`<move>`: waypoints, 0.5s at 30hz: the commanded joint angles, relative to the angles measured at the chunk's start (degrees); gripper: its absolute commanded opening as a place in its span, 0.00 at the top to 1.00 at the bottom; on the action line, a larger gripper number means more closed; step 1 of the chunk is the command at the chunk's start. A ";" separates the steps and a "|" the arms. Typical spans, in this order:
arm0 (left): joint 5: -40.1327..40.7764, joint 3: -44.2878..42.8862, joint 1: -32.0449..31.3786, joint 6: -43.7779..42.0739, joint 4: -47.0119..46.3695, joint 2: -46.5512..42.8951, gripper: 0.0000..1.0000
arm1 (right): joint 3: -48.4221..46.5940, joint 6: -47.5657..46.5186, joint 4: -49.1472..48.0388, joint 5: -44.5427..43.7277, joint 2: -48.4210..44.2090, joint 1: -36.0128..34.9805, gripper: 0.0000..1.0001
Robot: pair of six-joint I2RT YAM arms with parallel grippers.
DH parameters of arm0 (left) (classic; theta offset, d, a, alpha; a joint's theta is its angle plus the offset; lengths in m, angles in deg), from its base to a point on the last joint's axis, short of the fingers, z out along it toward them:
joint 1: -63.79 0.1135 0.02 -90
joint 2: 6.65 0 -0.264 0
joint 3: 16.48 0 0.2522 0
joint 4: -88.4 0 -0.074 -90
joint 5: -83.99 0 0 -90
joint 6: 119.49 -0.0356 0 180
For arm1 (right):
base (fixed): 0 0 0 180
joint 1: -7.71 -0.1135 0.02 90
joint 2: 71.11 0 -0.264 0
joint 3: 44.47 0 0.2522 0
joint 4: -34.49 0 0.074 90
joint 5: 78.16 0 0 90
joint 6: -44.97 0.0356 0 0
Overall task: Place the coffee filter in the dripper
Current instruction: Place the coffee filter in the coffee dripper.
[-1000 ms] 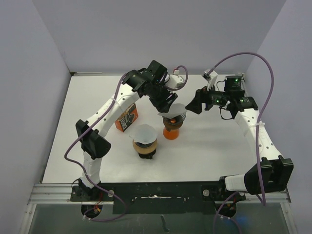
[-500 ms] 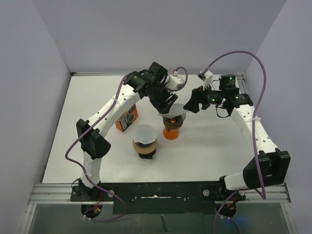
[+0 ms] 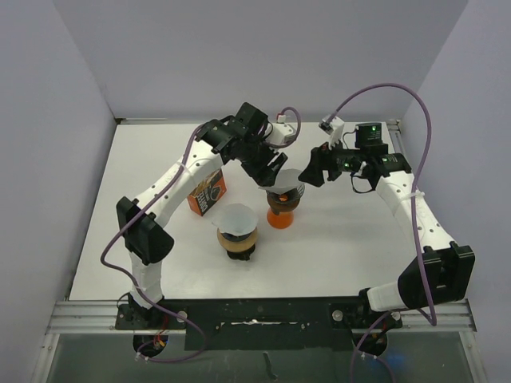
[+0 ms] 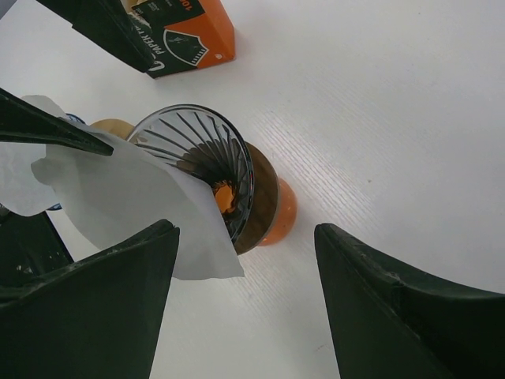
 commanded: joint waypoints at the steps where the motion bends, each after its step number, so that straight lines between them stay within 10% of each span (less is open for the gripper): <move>1: -2.28 1.77 0.34 0.79 -4.92 -3.92 0.42 | -1.07 -1.29 -0.35 -1.03 0.12 -0.76 0.30; 15: -0.21 6.50 0.34 2.89 -9.44 -5.97 0.41 | 0.13 -0.96 -0.70 -3.89 0.16 -2.05 0.32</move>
